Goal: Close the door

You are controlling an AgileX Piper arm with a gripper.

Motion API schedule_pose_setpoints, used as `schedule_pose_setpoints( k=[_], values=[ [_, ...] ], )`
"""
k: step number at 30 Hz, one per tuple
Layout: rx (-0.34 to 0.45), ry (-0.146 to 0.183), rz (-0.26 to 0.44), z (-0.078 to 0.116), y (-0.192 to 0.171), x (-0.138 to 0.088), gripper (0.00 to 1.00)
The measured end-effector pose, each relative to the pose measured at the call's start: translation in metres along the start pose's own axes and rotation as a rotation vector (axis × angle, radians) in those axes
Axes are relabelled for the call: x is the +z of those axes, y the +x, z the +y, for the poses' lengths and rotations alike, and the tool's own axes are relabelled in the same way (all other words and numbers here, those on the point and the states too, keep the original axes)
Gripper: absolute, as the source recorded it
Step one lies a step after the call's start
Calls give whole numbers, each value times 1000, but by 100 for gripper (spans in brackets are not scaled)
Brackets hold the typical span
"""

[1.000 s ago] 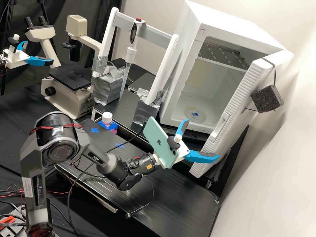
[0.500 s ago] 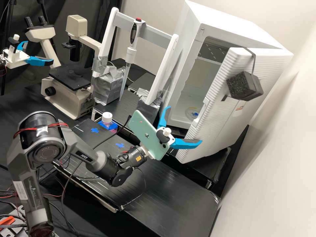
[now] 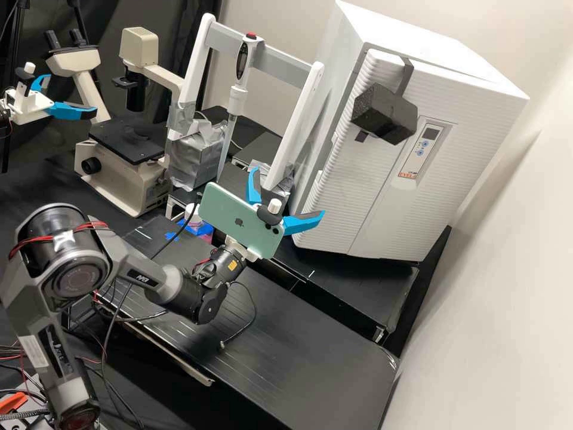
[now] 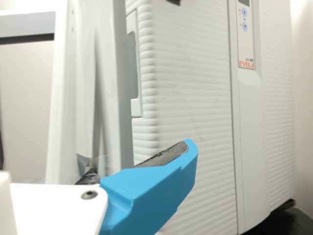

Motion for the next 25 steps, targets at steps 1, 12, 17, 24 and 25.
schedule_pose_setpoints(
  k=[1, 12, 17, 24, 25],
  values=[
    [-6, 4, -3, -2, 1, 1, 100],
    [-25, 16, 9, -8, 6, 0, 100],
    [36, -24, -30, -16, -3, -5, 100],
    [50, -37, -32, -36, -22, -26, 100],
    [39, -33, -27, -38, -24, -27, 100]
  ],
)
